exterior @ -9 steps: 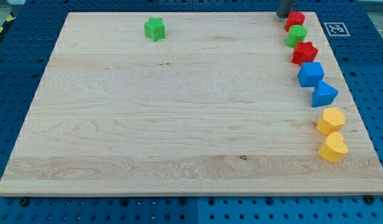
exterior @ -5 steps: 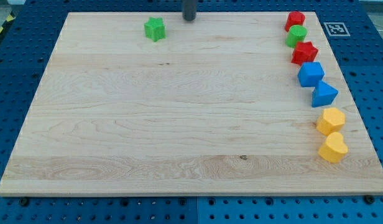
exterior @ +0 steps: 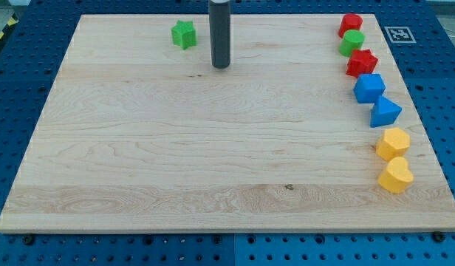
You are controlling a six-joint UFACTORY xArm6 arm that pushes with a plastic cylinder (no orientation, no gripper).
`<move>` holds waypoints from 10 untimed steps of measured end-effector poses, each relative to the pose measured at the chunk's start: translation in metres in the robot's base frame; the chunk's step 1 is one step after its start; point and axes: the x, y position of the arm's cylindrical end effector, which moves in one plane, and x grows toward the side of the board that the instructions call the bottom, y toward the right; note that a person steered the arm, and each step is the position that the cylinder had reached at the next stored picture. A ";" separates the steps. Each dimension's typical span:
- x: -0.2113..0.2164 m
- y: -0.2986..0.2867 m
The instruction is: Move the arm to the top right of the red circle
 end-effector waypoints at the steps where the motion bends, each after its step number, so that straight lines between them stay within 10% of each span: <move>1: 0.017 0.004; 5: -0.152 0.117; 10: -0.153 0.285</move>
